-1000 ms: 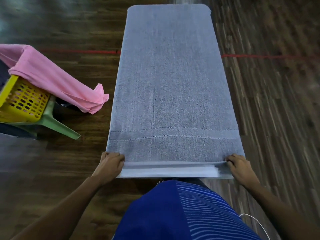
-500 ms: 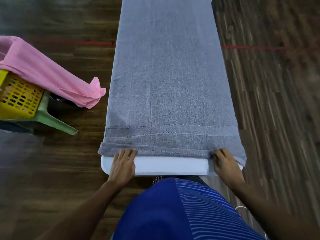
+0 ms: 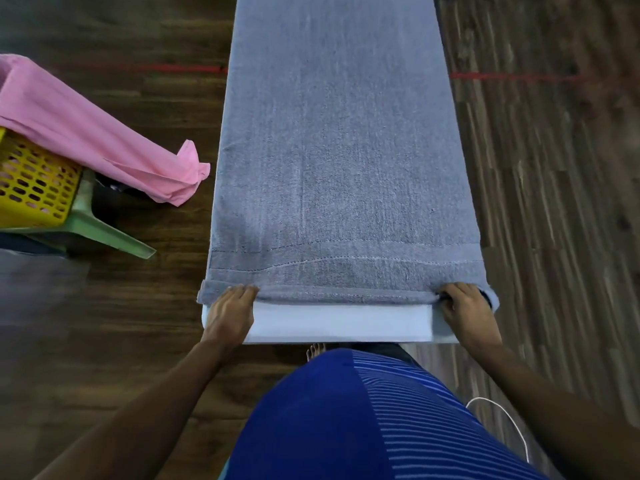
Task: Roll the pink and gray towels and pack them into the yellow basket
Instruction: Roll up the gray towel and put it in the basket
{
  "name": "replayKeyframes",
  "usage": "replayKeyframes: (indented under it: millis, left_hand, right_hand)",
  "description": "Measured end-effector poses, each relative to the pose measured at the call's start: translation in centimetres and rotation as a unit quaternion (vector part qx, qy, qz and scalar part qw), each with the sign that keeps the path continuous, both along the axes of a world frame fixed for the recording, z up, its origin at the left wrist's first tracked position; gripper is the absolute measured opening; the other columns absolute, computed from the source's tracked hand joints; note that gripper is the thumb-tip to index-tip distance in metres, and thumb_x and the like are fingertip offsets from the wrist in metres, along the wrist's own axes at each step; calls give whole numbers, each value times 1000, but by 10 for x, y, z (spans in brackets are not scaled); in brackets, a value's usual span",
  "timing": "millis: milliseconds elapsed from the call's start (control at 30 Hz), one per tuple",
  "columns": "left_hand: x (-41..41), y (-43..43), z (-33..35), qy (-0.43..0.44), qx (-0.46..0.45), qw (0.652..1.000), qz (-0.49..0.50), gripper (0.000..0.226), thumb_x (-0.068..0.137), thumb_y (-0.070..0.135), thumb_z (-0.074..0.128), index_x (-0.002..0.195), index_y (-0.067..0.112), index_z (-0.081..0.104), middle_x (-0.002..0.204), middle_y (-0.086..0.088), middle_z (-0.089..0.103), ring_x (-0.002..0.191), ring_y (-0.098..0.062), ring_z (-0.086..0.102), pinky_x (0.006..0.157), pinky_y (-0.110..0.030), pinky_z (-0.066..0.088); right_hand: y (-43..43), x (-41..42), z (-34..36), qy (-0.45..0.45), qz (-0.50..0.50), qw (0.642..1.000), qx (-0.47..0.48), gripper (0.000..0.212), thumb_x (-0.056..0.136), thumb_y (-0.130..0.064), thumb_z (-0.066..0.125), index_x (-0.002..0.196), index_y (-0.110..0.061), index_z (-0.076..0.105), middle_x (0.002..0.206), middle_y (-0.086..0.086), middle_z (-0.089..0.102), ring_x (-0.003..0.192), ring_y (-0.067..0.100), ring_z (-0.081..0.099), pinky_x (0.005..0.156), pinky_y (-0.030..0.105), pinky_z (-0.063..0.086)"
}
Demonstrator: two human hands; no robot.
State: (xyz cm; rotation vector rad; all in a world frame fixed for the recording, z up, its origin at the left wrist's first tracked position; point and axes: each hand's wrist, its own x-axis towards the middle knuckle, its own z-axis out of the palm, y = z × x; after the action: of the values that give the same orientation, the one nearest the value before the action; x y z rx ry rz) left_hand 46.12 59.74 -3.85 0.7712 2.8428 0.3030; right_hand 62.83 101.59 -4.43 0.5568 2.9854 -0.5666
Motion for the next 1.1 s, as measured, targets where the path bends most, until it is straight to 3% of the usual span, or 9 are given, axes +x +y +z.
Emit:
replayKeyframes:
  millis: [100, 267, 333, 433, 533, 633, 733, 1000, 1100]
  left_hand:
    - [2, -10, 0, -26, 18, 999, -17, 16, 83, 5, 54, 94, 3, 65, 80, -16, 69, 70, -38, 66, 63, -43, 53]
    - [-18, -9, -6, -137, 15, 989, 62, 17, 98, 10, 45, 106, 4, 59, 92, -23, 69, 86, -41, 65, 74, -45, 49]
    - [-24, -3, -3, -98, -8, 992, 78, 8, 96, 12, 49, 101, 9, 54, 87, -18, 67, 84, -38, 62, 75, -43, 41]
    - [-23, 1, 2, 42, -19, 992, 117, 10, 88, 10, 60, 98, 10, 57, 95, -13, 57, 92, -34, 52, 84, -49, 36]
    - [0, 6, -4, 94, 37, 994, 29, 16, 86, 8, 52, 100, 10, 59, 99, -10, 55, 89, -32, 51, 82, -46, 37]
    - [23, 7, -16, 66, 39, 995, -65, 36, 81, 13, 47, 113, 7, 61, 110, -9, 60, 99, -31, 55, 87, -45, 42]
    - [20, 7, -22, 38, 18, 998, -44, 44, 84, 13, 43, 125, 4, 58, 120, -13, 60, 110, -31, 53, 91, -46, 47]
    - [-7, 11, -8, -7, 30, 1000, -2, 39, 75, -11, 68, 112, 0, 66, 106, -16, 67, 95, -37, 63, 72, -46, 57]
    - [-17, 10, -3, -37, 36, 998, 21, 29, 82, -6, 62, 110, 2, 68, 102, -15, 69, 92, -35, 63, 71, -46, 56]
  right_hand:
    - [13, -5, 8, -49, 8, 999, -23, 12, 78, 1, 63, 86, -6, 68, 85, 12, 68, 82, 33, 61, 74, 41, 50]
    - [22, -29, 9, -135, -7, 990, -31, 19, 85, -15, 57, 101, -16, 66, 103, 8, 68, 97, 32, 60, 85, 44, 46]
    - [19, -33, 8, -103, -19, 994, 27, 19, 85, -15, 62, 103, -15, 64, 103, 9, 63, 98, 35, 55, 84, 46, 39]
    - [9, -28, 12, -17, -66, 996, 54, 21, 80, -3, 65, 101, -5, 62, 95, 18, 56, 86, 41, 54, 72, 48, 46]
    - [-5, -8, 6, -1, -24, 999, 36, 32, 73, 6, 65, 102, -3, 59, 96, 18, 54, 84, 38, 55, 69, 45, 48]
    - [-8, 10, -6, -29, 40, 997, 62, 46, 68, 5, 64, 112, -4, 58, 111, 15, 53, 102, 37, 51, 88, 46, 44]
    - [-3, 7, -7, -7, 30, 997, 68, 45, 74, 3, 64, 119, -2, 57, 119, 17, 54, 110, 35, 49, 97, 47, 41]
    - [14, -19, 0, -6, -3, 998, 57, 35, 78, -20, 41, 101, -7, 64, 99, 12, 64, 92, 36, 55, 86, 49, 42]
    - [18, -23, 4, -28, -18, 999, 28, 23, 84, -11, 52, 99, -3, 67, 96, 14, 65, 94, 36, 56, 85, 47, 45]
